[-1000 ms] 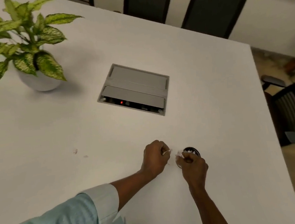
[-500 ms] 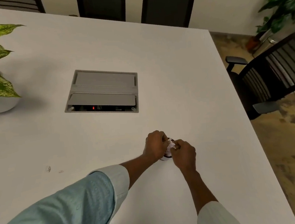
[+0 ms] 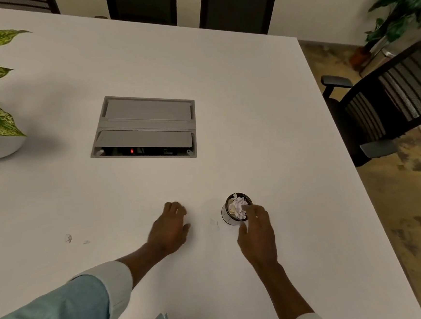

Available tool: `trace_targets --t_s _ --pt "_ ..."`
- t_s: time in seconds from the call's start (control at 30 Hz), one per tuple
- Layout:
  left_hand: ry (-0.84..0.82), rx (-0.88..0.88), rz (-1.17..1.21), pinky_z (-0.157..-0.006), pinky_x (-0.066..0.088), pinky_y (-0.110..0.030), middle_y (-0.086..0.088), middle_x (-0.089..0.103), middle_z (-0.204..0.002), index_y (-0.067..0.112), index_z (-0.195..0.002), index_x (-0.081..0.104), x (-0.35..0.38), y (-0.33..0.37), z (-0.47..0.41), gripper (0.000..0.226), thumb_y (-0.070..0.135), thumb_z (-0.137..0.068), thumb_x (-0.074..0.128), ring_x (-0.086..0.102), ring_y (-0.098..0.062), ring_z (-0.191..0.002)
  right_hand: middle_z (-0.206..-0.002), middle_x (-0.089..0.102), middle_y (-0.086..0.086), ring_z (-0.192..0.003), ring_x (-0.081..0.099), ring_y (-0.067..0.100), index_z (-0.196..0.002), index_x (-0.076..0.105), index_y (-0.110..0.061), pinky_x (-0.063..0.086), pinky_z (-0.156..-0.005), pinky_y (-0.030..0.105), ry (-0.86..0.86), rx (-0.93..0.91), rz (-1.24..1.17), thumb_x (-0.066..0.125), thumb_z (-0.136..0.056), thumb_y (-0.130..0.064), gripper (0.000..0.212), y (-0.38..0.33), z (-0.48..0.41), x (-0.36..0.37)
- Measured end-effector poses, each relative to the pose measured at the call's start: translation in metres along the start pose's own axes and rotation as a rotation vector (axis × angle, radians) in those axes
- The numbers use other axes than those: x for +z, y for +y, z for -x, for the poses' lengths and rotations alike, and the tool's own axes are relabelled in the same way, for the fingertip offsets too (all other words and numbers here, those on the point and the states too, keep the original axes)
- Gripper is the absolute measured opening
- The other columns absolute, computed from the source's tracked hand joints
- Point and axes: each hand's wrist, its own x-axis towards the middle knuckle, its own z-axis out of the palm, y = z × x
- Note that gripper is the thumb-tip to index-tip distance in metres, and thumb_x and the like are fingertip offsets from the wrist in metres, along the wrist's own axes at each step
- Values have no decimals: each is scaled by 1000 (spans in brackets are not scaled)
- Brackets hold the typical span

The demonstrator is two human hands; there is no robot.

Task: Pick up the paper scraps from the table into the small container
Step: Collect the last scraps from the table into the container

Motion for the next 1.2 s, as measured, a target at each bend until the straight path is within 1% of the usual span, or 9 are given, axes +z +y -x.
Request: trace_targets --t_s 0.1,0.17,0.33,0.53,0.77,0.9,0.97,1.07,1.2 --pt "-231 -30 -225 -126 24 -47 -18 -8 -171 2 -161 6 4 -39 22 103 57 -94 60 -8 -35 -159 -164 31 6 -150 28 21 -154 35 -14 33 -121 43 -120 -129 113 63 -94 -36 70 2 8 12" --pt "-341 -65 -298 -130 7 -51 -21 -32 -164 1 -159 -16 8 -54 33 124 65 -88 63 -27 -38 -154 -171 5 3 -159 4 18 -162 14 -13 8 -129 44 -213 -178 207 44 -99 -57 82 6 5 20" --pt "-432 -103 -311 -128 6 -57 -21 -41 -159 1 -155 -25 12 -58 32 139 64 -81 73 -32 -40 -151 -171 -10 2 -157 -14 13 -162 -2 -14 -6 -128 47 -359 -205 375 14 -97 -77 91 16 -6 35" --pt "-480 -181 -351 -126 7 -63 -22 -43 -158 1 -152 -31 17 -49 27 142 60 -80 77 -34 -42 -149 -169 21 0 -158 6 11 -160 21 -17 -12 -127 49 -399 -167 386 5 -95 -79 91 19 -22 37" --pt "-495 -195 -380 -125 7 -65 -23 -45 -156 0 -150 -33 20 -50 26 143 63 -80 75 -36 -43 -148 -160 42 -3 -153 28 9 -152 40 -19 -4 -129 46 -300 -120 257 27 -102 -66 70 6 -24 29" --pt "-490 -190 -398 -125 9 -65 -24 -43 -157 0 -151 -32 21 -50 28 144 65 -80 74 -34 -43 -149 -130 69 2 -126 61 17 -122 69 -17 22 -125 44 -31 -108 206 59 -97 -26 28 -1 -18 15" --pt "-486 -186 -398 -125 9 -65 -24 -42 -158 0 -151 -32 20 -49 28 144 64 -79 74 -34 -43 -149 -112 73 -1 -109 66 22 -105 72 -18 41 -110 45 120 -131 199 68 -90 -13 17 -2 -11 9" --pt "-491 -189 -394 -125 8 -65 -24 -43 -157 0 -151 -32 19 -49 27 143 62 -80 75 -34 -43 -149 -102 66 -4 -95 62 20 -99 69 -19 51 -80 34 198 -190 148 68 -89 -12 12 -9 6 11" --pt "-501 -190 -390 -125 8 -66 -24 -44 -157 0 -151 -33 18 -48 27 142 60 -81 75 -35 -43 -149 -111 62 -8 -97 64 8 -104 69 -23 54 -55 25 -28 -232 96 73 -84 -9 25 -22 28 36"
